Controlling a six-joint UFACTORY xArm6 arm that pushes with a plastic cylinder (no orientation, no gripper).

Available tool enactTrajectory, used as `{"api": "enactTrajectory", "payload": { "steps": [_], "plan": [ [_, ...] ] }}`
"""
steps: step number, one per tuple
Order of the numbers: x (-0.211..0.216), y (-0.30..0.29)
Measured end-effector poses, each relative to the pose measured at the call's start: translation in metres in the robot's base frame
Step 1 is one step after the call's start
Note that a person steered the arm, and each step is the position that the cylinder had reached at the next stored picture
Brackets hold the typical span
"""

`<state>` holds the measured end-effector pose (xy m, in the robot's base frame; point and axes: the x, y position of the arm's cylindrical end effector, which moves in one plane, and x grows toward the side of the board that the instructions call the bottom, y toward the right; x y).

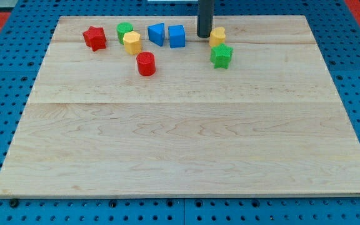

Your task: Move blue cube along with blue triangle towards the green circle

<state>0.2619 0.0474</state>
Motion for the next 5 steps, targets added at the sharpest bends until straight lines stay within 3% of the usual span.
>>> {"api": "enactTrajectory", "payload": {
  "steps": [3, 5],
  "plan": [
    [0.019, -0.083],
    [0.026, -0.094]
  ]
}}
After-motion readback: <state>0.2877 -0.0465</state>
